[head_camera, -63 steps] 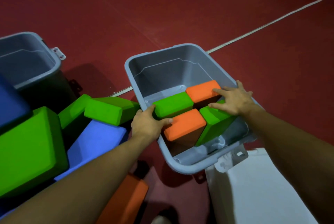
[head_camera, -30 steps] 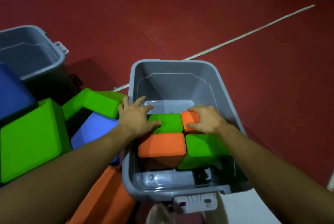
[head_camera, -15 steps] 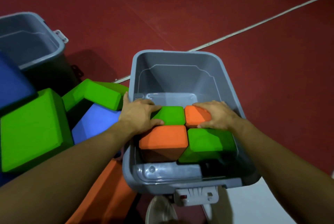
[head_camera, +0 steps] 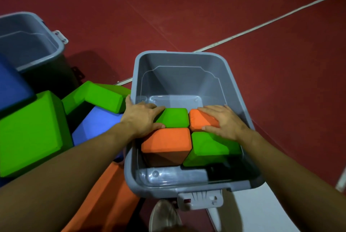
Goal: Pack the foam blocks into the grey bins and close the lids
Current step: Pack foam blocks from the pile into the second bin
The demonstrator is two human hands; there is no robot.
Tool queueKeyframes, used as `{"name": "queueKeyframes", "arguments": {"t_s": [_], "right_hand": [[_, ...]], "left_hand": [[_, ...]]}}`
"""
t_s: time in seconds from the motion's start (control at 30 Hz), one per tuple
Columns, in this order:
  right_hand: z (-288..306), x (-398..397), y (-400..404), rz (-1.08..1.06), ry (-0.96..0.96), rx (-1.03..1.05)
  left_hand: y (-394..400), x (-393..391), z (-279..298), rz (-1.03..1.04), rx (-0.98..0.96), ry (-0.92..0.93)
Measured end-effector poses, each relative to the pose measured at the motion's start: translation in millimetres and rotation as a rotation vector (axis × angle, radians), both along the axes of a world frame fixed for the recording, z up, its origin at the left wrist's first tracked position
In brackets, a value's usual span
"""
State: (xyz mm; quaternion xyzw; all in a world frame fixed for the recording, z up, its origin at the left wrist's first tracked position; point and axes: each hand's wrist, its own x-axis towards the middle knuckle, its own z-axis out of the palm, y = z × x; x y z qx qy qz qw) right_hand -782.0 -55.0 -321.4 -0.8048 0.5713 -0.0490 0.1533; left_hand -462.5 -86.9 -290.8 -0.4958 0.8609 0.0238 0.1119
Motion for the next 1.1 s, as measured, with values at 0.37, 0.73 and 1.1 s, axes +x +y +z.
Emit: {"name": "queueKeyframes", "arguments": {"t_s": [0.37, 0.73, 1.1], "right_hand": [[-1, 0, -13, 0.033, -0.039, 0.044], [0, 4, -14, 0.042, -0.051, 0.019], [0, 3, -31, 0.098, 0.099, 0.049]], "left_hand": [[2, -1, 0, -0.032, -0.004, -0.047], [2, -3, -3, -0.017, -0.018, -0.065], [4, -2, -4, -0.012, -0.048, -0.065]]}}
